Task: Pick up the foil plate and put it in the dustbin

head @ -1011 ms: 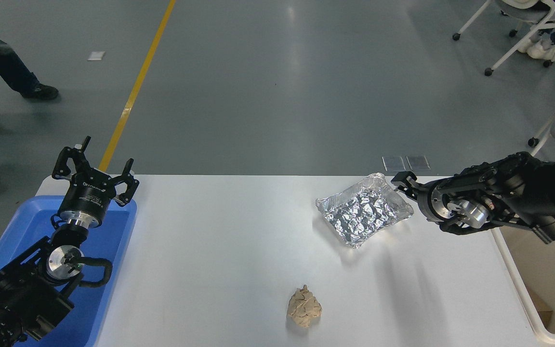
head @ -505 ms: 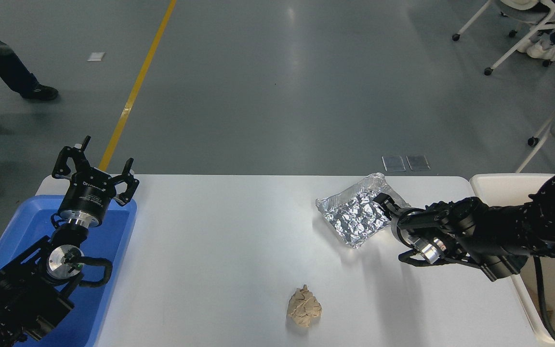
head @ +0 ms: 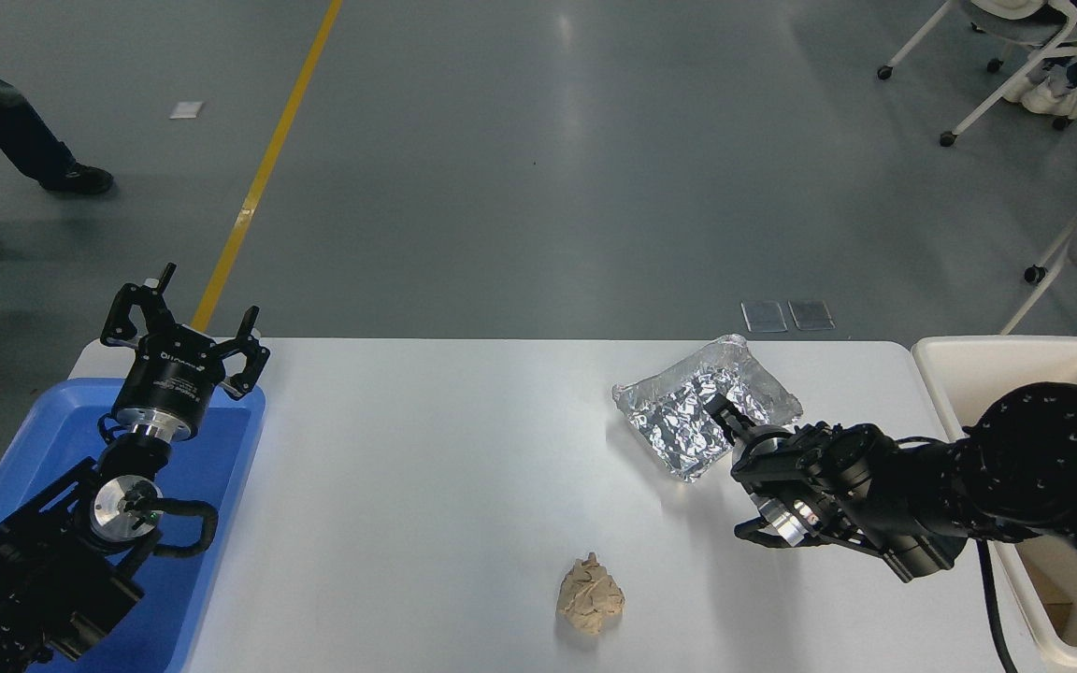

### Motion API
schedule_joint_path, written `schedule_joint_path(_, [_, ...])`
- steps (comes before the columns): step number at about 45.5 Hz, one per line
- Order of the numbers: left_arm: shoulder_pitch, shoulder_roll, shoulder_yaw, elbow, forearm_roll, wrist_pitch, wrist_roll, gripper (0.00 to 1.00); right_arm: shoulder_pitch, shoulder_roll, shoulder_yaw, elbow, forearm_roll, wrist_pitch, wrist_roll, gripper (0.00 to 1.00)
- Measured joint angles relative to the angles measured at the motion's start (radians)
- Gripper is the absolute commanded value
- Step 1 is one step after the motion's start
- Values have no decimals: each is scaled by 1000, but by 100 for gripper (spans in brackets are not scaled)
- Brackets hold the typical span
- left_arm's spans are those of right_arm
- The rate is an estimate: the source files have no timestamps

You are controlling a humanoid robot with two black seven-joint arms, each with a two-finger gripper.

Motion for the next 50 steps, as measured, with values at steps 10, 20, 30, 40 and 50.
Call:
schedule_joint_path(10, [0,0,0,0,0,0,0,99,-31,6,0,-17,-15,-18,1,53])
schedule_joint_path(20, [0,0,0,0,0,0,0,99,-51,8,1,-23,-30,-23,2,48])
schedule_joint_path(30, [0,0,0,0,0,0,0,99,-66,9,1,-24,-37,-25,2,9])
schedule_joint_path(40, [0,0,-1,0,0,0,0,99,-72,10,0,-20,-70,-26,3,0])
schedule_joint_path(50, [0,0,-1,0,-1,0,0,99,-67,10,1,-15,-99,-25,3,0])
